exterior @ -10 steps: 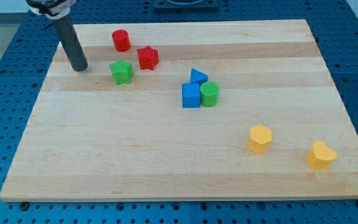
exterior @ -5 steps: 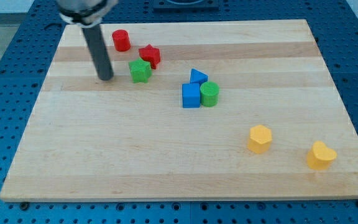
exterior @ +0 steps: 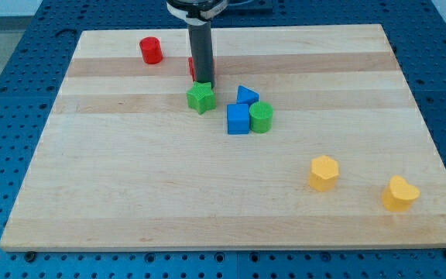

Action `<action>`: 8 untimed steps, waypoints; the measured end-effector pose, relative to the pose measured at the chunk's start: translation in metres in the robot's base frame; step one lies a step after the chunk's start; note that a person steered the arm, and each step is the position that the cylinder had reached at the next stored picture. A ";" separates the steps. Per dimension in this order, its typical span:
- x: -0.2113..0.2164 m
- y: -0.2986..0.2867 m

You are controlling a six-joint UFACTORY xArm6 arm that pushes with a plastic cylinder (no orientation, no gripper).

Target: Move green star above the blue cube

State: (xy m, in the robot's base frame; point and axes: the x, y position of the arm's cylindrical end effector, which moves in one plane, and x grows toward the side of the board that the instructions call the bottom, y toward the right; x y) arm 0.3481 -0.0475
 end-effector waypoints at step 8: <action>0.033 0.008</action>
